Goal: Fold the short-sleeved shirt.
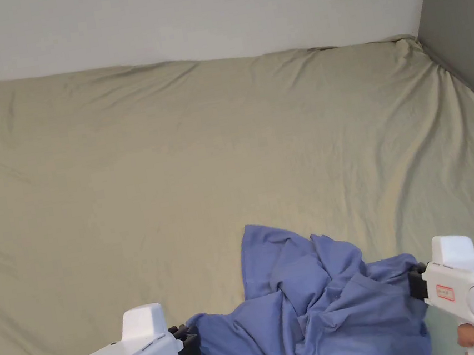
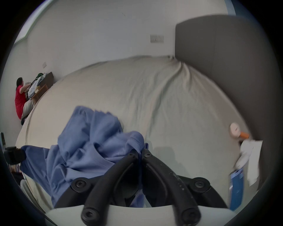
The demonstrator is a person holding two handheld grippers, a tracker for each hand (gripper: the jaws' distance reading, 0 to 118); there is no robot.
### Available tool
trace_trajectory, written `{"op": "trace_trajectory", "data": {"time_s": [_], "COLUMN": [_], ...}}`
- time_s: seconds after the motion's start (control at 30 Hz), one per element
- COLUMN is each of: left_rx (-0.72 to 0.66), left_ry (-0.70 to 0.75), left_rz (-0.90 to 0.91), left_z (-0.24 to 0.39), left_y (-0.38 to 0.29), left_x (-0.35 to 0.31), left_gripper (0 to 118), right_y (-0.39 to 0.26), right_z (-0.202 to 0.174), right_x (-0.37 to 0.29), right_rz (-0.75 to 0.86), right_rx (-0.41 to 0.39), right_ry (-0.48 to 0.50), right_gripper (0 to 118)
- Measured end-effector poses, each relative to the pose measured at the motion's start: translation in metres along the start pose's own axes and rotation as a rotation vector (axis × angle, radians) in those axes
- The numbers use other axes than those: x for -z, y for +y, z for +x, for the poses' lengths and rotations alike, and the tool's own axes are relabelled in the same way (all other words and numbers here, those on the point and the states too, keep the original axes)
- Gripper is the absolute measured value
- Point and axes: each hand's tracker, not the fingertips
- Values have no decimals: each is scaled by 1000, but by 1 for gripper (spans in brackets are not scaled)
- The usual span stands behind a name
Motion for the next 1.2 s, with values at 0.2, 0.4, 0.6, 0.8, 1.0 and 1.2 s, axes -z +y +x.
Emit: {"op": "trace_trajectory", "data": {"time_s": [0.2, 0.4, 0.6, 0.8, 1.0, 1.2], "left_rx": [-143, -47, 76, 187, 208, 154], "left_ry": [-71, 16, 136, 299, 402, 436], "left_rz": [142, 327, 496, 642, 687, 617], "left_z": [-15, -23, -5, 18, 10, -28], "left_y": [76, 193, 312, 409, 451, 439], "left_x": [-19, -54, -95, -124, -111, -61], "left_gripper": [2, 2, 2, 2, 2, 2], "right_y": [78, 171, 264, 338, 361, 344], "right_z": [6, 16, 24, 21, 9, 5], "right_x": [-83, -141, -170, -186, -174, -117], "right_rz": [240, 436, 576, 669, 704, 629], "right_rx": [-73, -107, -76, -45, -24, 46], "right_ry": [-21, -61, -105, -114, -130, -69], "right_gripper": [4, 4, 4, 4, 4, 4]}}
